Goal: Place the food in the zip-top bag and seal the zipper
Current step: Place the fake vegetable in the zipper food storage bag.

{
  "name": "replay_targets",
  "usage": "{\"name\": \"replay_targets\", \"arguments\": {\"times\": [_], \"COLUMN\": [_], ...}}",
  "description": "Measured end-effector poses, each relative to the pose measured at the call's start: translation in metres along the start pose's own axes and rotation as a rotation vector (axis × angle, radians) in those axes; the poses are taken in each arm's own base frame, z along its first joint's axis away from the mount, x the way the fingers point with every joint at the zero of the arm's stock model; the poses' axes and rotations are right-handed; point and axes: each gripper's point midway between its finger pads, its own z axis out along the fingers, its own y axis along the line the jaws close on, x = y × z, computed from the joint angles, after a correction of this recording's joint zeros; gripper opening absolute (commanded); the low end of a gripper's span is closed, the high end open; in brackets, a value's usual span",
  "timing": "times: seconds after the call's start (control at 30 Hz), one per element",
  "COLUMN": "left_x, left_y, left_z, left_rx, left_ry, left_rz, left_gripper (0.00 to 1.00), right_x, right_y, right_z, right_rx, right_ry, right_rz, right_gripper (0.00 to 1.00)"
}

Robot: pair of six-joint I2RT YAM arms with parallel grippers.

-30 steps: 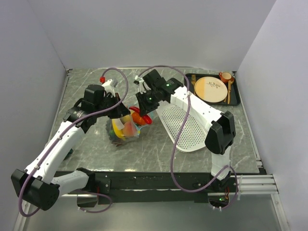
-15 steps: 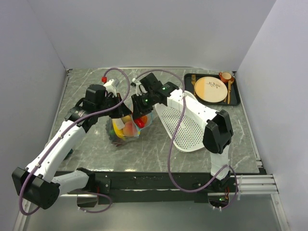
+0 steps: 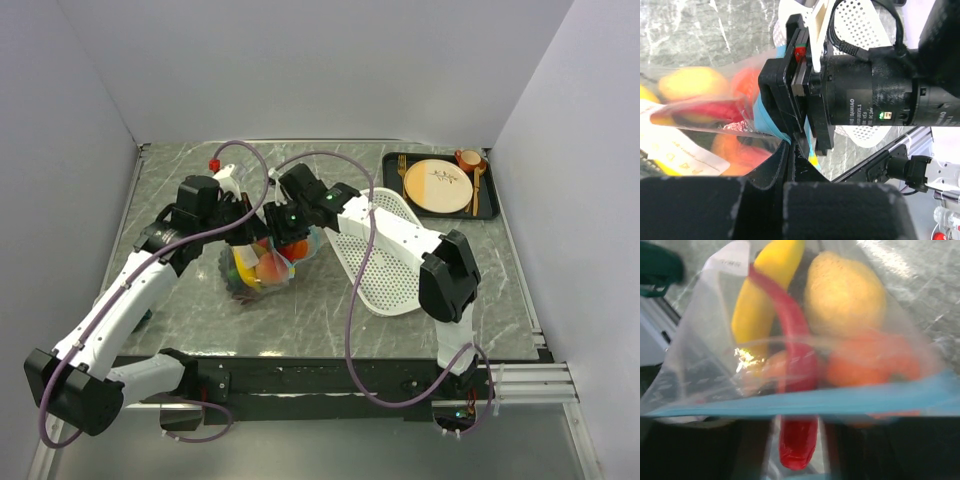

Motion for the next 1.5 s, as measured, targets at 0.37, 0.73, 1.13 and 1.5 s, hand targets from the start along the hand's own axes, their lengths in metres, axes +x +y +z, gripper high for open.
{"name": "replay_targets", "arguments": {"times": [0.37, 0.73, 1.13, 1.5], "left_x": [0.004, -0.001, -0.005, -0.005], "left_y": [0.007, 0.006, 0.006, 0.006], "left_z": [-0.005, -0.006, -0.012, -0.013], "left_rx": [-0.049, -0.047, -0.052, -0.057], "left_ry": [0.001, -0.022, -0.046, -0.046], "left_rz": [-0.007, -0.001, 0.004, 0.004], "left_gripper": [0.01, 0.01, 0.01, 0.01], "right_x": [0.003, -0.024, 0.052, 0.030], "right_y": [-0.015, -0.029, -0.109, -0.094], "right_z": [-0.015, -0.075, -0.055, -0.045], "right_rx": [0.071, 0.139, 0.261, 0.152], "right_ry": [-0.104, -0.292, -0.167, -0.230], "right_rz": [0.002, 0.054, 0.380, 0.466], "right_gripper": [0.93, 0.88, 0.67, 0.54]}}
